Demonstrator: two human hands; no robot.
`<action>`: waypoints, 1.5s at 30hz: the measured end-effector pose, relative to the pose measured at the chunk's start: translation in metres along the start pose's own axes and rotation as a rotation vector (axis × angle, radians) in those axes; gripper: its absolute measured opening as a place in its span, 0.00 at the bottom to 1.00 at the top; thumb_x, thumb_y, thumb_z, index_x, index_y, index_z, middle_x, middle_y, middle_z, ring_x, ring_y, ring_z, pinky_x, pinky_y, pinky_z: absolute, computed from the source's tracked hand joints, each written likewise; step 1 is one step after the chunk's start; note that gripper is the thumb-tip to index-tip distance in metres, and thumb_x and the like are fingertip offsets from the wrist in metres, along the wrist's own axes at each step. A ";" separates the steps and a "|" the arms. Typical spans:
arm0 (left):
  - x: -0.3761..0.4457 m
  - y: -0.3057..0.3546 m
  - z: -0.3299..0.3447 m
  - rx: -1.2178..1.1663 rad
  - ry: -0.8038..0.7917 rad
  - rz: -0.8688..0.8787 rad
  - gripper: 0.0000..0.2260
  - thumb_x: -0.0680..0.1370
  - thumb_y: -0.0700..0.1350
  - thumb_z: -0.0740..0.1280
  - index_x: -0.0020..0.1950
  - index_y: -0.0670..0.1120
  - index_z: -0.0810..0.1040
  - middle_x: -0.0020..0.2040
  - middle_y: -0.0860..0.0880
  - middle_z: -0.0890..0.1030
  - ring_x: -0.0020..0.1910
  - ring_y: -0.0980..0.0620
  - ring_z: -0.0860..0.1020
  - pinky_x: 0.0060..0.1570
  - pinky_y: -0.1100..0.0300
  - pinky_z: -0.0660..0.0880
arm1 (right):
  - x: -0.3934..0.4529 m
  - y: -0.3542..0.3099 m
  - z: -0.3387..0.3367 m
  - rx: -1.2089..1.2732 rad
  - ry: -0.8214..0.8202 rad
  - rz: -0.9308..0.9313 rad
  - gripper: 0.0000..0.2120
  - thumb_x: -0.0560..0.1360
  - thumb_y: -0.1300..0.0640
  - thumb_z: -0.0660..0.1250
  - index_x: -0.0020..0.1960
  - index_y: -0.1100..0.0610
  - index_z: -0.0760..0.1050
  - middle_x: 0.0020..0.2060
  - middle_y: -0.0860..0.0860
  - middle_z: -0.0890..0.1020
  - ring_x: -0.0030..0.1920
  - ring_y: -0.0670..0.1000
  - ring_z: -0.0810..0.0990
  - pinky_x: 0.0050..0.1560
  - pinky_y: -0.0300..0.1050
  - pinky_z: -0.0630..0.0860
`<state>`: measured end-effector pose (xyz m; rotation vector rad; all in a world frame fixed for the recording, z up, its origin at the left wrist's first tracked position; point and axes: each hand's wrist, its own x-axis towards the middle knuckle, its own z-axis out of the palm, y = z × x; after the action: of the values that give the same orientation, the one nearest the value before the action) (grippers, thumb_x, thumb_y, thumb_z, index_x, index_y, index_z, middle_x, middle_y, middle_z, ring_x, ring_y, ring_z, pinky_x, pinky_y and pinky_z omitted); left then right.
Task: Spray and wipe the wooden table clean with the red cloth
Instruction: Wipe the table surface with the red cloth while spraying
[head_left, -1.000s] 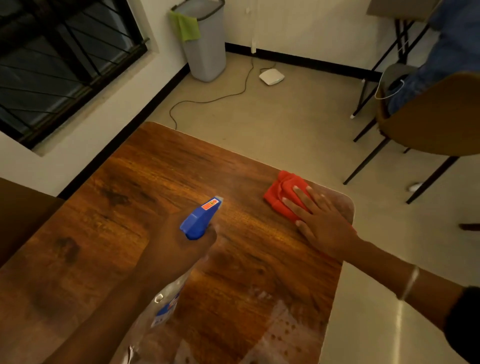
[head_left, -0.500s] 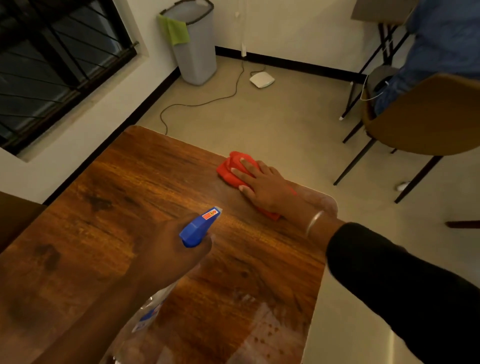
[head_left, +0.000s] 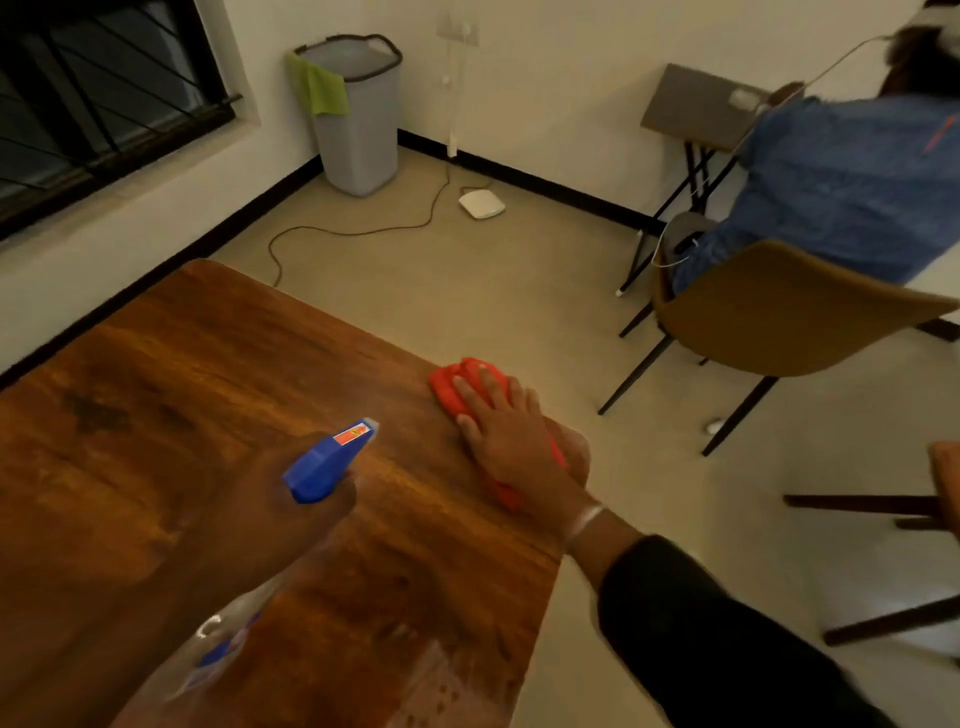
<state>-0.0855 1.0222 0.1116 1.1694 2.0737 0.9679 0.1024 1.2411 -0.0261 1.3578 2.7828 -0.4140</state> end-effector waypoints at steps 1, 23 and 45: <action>0.000 0.000 0.006 -0.001 -0.008 0.018 0.11 0.68 0.47 0.77 0.32 0.49 0.76 0.32 0.48 0.82 0.25 0.49 0.79 0.21 0.70 0.73 | 0.014 -0.011 -0.001 0.017 -0.008 -0.004 0.27 0.86 0.37 0.46 0.84 0.38 0.48 0.85 0.50 0.49 0.82 0.67 0.52 0.80 0.68 0.49; -0.020 -0.004 0.002 -0.040 -0.076 -0.029 0.08 0.72 0.45 0.73 0.37 0.45 0.77 0.33 0.41 0.82 0.25 0.53 0.80 0.24 0.68 0.74 | -0.069 0.050 0.004 0.018 0.024 0.105 0.27 0.87 0.39 0.47 0.84 0.37 0.47 0.85 0.48 0.46 0.84 0.64 0.46 0.81 0.70 0.47; -0.081 -0.046 -0.030 -0.044 -0.083 -0.104 0.08 0.73 0.48 0.73 0.39 0.46 0.79 0.34 0.41 0.84 0.29 0.48 0.83 0.32 0.58 0.79 | -0.157 -0.012 0.033 -0.100 0.011 -0.315 0.28 0.85 0.42 0.47 0.85 0.44 0.53 0.85 0.51 0.51 0.84 0.61 0.45 0.81 0.67 0.49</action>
<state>-0.0925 0.9249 0.1023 1.0508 2.0161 0.8968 0.1878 1.1050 -0.0351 0.9062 2.9864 -0.2667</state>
